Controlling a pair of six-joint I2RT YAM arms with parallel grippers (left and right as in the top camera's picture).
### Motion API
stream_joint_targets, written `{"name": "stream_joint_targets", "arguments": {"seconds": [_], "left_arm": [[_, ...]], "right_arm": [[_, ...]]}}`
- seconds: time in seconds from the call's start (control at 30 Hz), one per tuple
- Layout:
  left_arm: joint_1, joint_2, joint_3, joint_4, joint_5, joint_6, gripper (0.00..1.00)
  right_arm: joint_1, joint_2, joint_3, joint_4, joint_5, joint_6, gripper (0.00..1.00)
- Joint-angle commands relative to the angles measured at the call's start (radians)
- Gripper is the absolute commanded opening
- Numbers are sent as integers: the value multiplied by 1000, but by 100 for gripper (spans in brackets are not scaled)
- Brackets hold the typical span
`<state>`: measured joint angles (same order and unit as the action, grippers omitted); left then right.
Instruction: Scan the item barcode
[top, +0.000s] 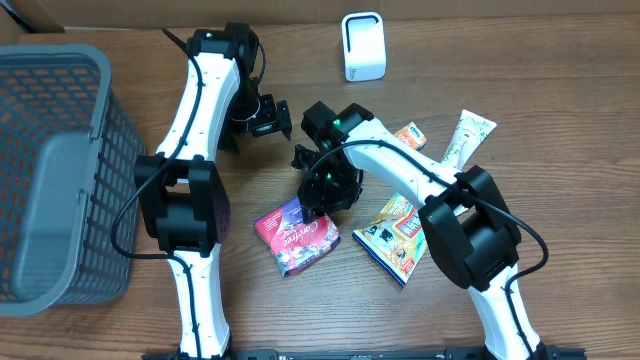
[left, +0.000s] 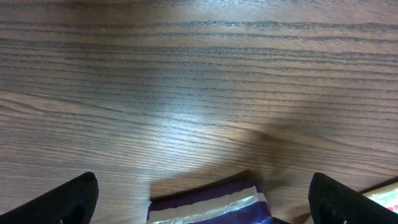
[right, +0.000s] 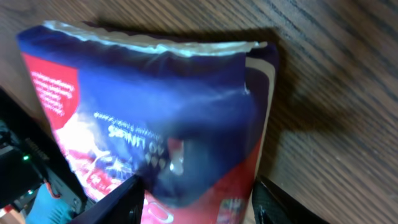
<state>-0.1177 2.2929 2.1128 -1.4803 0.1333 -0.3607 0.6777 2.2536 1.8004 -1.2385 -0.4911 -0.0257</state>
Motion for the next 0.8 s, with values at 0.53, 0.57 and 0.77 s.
{"name": "stream_joint_targets", "arguments": {"seconds": [0.53,0.57,0.77], "left_arm": [[0,-4,3,14,-14,-2,100],[0,-4,3,14,-14,-2,100],[0,-4,3,16,-14,-2,100]], "right_arm": [[-36,-7,14,-11,-8,3,4],[-47,-7,26,-24,-8,3,4],[-129,-8,119,-101,-19,3,4]]}}
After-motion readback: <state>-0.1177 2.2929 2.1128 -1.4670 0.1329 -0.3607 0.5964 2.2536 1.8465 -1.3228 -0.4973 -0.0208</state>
